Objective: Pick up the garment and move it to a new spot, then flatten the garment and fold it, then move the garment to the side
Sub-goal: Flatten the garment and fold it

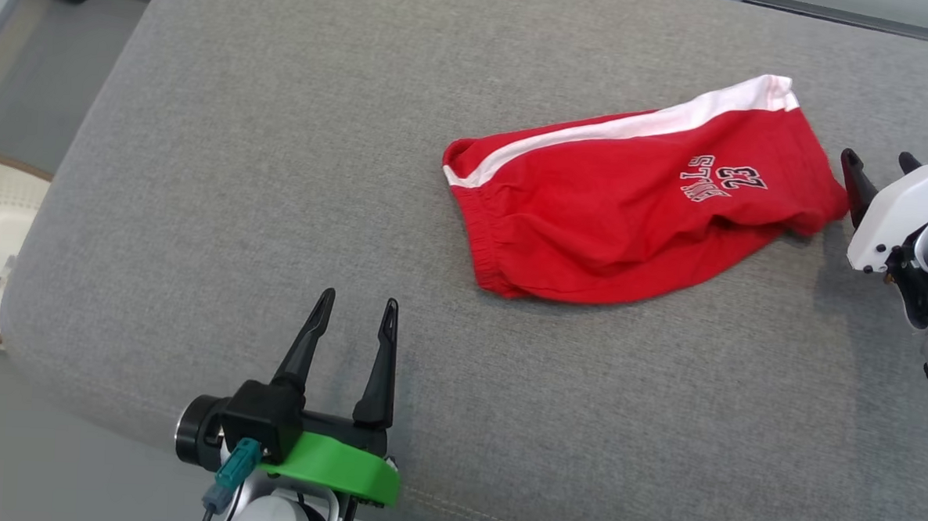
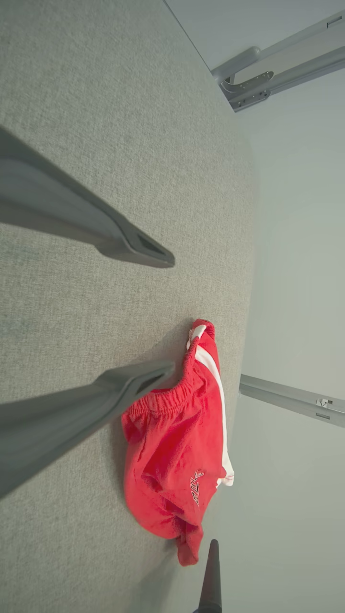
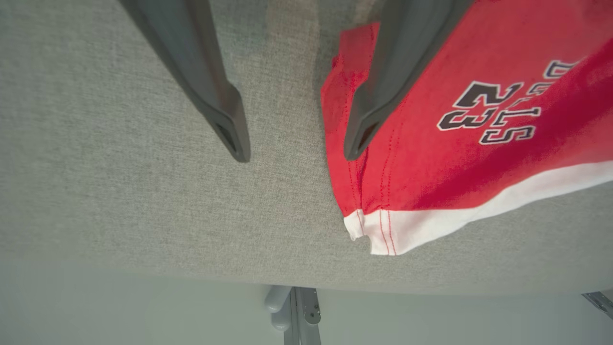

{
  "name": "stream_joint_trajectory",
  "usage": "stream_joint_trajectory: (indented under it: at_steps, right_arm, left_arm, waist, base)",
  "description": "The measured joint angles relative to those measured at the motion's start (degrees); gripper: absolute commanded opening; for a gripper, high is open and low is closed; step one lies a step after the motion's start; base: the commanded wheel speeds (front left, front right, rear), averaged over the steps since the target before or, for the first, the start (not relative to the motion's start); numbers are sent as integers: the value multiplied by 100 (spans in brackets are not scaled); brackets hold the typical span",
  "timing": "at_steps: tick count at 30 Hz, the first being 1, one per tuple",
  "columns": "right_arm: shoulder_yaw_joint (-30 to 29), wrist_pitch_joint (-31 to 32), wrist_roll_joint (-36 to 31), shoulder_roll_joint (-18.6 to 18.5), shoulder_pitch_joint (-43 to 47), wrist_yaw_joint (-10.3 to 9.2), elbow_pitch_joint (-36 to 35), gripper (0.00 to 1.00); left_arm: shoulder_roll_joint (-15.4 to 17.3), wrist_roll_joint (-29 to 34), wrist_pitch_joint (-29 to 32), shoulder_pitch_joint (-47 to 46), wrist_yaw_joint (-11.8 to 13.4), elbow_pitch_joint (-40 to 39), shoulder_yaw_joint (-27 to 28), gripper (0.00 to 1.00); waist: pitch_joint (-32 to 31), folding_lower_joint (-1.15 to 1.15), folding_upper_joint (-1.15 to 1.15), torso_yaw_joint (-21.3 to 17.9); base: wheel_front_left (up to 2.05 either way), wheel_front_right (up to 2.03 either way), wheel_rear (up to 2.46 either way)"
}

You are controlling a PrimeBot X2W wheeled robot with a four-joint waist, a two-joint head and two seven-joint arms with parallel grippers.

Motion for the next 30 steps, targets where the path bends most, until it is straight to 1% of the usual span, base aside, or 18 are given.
stream_joint_trajectory:
  at_steps: [6,12,13,14,20,24,26,30]
  right_arm:
    - [213,172,-54,80,-252,0,668,100]
    - [400,353,-135,122,-581,-5,1128,100]
    - [431,368,-137,134,-622,-7,1159,31]
    - [463,410,-125,159,-664,-18,1180,0]
    - [593,609,326,336,-725,1,1088,0]
    - [635,751,871,304,-530,7,776,0]
    - [617,836,1152,162,-363,10,633,0]
    - [510,958,1545,-343,42,5,530,0]
  left_arm:
    - [-5,-146,-1,0,133,-44,-165,100]
    - [-7,-236,-1,-10,192,-66,-244,100]
    - [-8,-252,-1,-15,218,-69,-253,100]
    - [-8,-261,-1,-17,235,-77,-248,100]
    - [-11,-302,-1,-40,292,-59,-147,100]
    - [-12,-249,-1,-41,268,3,-7,100]
    - [-13,-233,-1,-42,221,37,21,100]
    - [-16,-203,-1,-71,153,70,40,100]
  waist:
    - [178,0,0,421]
    - [295,0,0,625]
    - [312,0,0,631]
    - [324,0,0,625]
    - [322,0,0,414]
    - [248,0,0,146]
    - [187,0,0,-17]
    - [47,0,0,-342]
  base:
    - [0,0,0]
    - [0,0,0]
    - [0,0,0]
    - [0,0,0]
    - [0,0,0]
    - [0,0,0]
    - [0,0,0]
    - [0,0,0]
